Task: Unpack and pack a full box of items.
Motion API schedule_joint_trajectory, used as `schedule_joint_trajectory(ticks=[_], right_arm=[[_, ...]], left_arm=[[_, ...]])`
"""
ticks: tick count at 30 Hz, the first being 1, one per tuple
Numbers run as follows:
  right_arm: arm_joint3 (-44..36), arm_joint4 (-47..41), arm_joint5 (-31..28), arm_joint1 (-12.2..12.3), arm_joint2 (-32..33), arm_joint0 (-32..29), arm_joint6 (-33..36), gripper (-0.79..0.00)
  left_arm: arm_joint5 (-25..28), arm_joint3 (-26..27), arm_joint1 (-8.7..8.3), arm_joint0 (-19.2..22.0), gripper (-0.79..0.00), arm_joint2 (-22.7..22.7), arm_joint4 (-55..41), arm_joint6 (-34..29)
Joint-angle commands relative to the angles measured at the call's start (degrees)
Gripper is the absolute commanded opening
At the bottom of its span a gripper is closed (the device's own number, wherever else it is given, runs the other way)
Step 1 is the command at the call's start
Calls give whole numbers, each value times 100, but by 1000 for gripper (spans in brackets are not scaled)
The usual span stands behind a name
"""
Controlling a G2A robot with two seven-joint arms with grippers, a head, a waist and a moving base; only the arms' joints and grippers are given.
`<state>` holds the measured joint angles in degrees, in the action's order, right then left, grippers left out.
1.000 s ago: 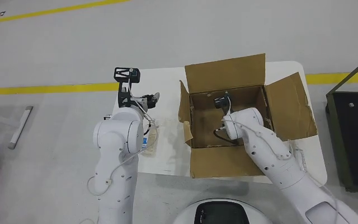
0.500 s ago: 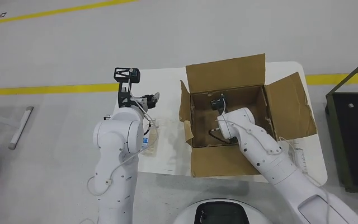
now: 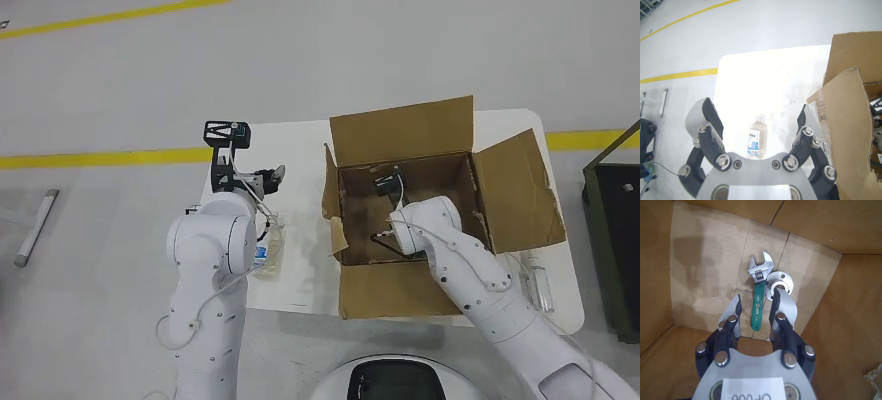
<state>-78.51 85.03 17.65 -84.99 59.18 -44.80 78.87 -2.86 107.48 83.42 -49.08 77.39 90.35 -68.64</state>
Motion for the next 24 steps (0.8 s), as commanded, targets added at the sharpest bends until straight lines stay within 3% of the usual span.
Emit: schedule_joint_trajectory(ticks=[1, 24], right_arm=[[27, 15, -12, -2, 25, -29, 0, -428], [830, -169, -170, -179, 11, 162, -135, -431]], left_arm=[[0, 0, 0, 0, 0, 0, 0, 0], [0, 0, 0, 0, 0, 0, 0, 0]])
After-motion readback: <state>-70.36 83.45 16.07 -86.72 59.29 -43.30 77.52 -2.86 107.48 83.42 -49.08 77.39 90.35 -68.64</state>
